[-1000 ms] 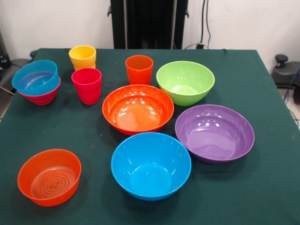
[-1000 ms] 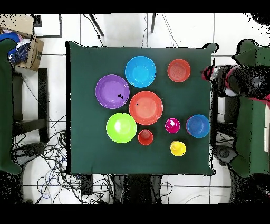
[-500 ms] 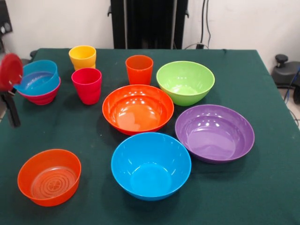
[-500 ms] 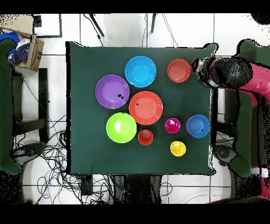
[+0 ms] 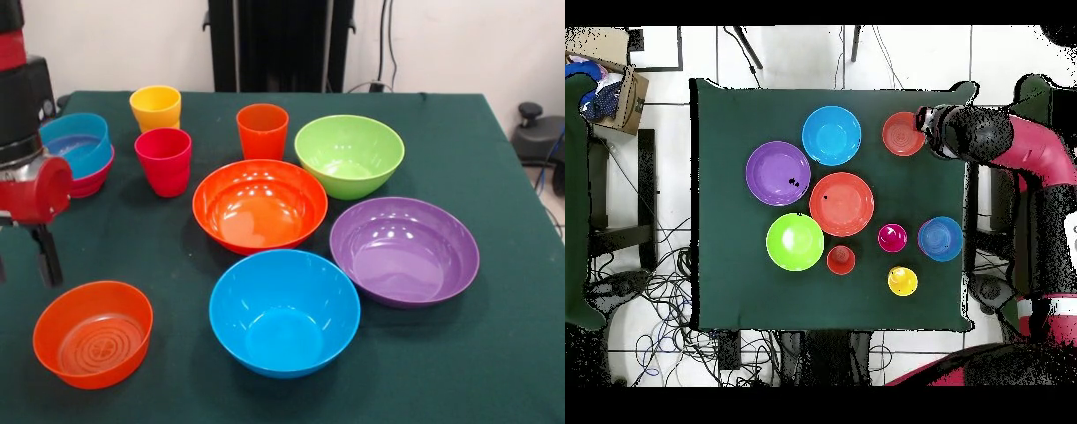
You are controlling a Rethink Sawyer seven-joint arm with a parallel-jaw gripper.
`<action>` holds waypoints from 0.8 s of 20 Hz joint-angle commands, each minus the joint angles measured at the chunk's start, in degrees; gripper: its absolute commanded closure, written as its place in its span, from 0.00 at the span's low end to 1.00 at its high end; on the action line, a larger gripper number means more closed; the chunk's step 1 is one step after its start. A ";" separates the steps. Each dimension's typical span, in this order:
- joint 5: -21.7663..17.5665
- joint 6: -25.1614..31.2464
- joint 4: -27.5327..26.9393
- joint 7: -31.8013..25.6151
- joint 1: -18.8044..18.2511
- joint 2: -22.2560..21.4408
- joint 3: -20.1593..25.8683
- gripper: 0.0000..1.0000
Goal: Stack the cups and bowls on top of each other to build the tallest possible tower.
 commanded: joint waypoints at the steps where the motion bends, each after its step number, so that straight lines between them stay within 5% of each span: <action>1: -3.79 -1.39 -5.23 1.93 3.44 3.54 -6.69 0.00; 16: -1.97 -1.65 -7.56 1.35 4.75 5.41 -7.74 0.00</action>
